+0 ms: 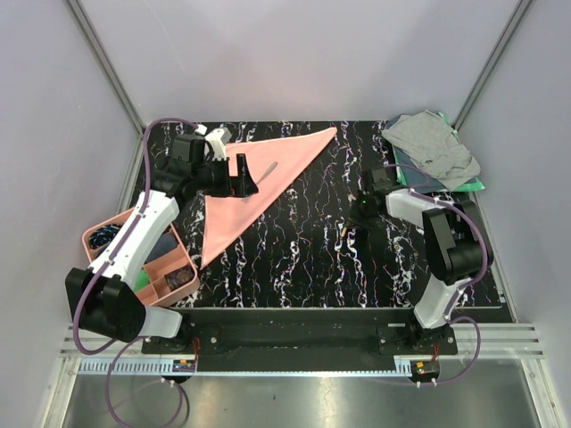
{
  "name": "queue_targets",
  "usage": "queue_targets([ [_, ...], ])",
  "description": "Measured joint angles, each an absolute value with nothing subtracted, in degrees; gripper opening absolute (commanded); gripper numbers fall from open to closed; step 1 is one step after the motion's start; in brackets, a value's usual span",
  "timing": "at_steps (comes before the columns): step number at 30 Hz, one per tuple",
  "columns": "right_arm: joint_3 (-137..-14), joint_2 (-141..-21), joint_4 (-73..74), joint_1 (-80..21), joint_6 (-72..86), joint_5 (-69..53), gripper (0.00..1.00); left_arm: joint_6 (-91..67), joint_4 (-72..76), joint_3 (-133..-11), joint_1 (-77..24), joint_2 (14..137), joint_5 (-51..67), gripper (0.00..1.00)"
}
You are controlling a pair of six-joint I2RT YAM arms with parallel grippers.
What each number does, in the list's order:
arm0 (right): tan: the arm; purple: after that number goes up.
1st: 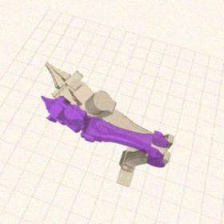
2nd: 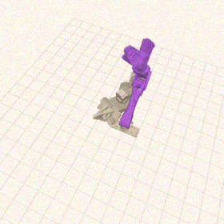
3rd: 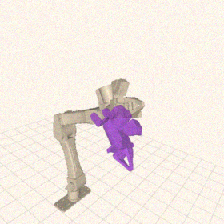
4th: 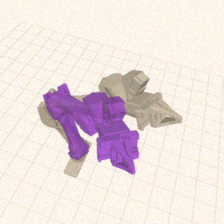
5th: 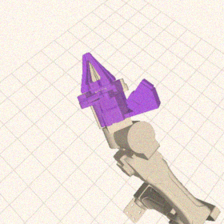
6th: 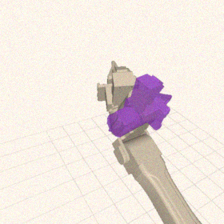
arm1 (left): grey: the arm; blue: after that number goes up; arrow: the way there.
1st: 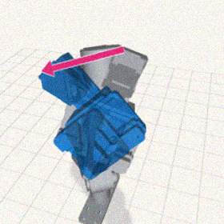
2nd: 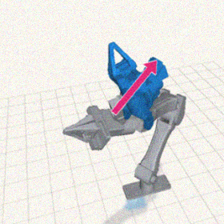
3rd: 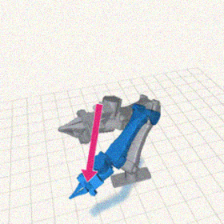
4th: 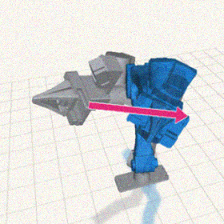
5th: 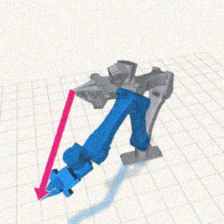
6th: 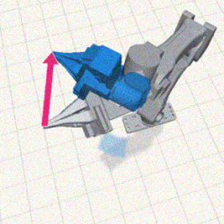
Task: Fold the napkin, place the utensils inside, and roll it up
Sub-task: Grab a utensil with the right arm
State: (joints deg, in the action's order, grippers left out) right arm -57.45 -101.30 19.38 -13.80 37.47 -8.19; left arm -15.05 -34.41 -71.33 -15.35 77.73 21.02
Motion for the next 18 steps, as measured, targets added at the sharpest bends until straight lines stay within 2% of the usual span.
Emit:
queue_targets([
  [4,-61.0,-104.0,20.0,-19.0,31.8,-9.4,0.02,-15.0,-34.4,-71.3,-15.4,77.7,21.0,0.99],
  [8,-63.5,-105.2,22.6,-22.1,25.7,-10.1,0.28,-15.0,-34.4,-71.3,-15.4,77.7,21.0,0.99],
  [9,-63.7,-105.2,23.3,-22.9,24.6,-10.1,0.40,-15.0,-34.4,-71.3,-15.4,77.7,21.0,0.99],
  [12,-64.0,-104.1,25.0,-23.9,22.2,-10.1,0.59,-15.0,-34.4,-71.3,-15.4,77.7,21.0,0.99],
  [18,-66.5,-97.1,29.6,-23.9,14.7,-7.2,0.65,-15.0,-34.4,-71.3,-15.4,77.7,21.0,0.99],
])
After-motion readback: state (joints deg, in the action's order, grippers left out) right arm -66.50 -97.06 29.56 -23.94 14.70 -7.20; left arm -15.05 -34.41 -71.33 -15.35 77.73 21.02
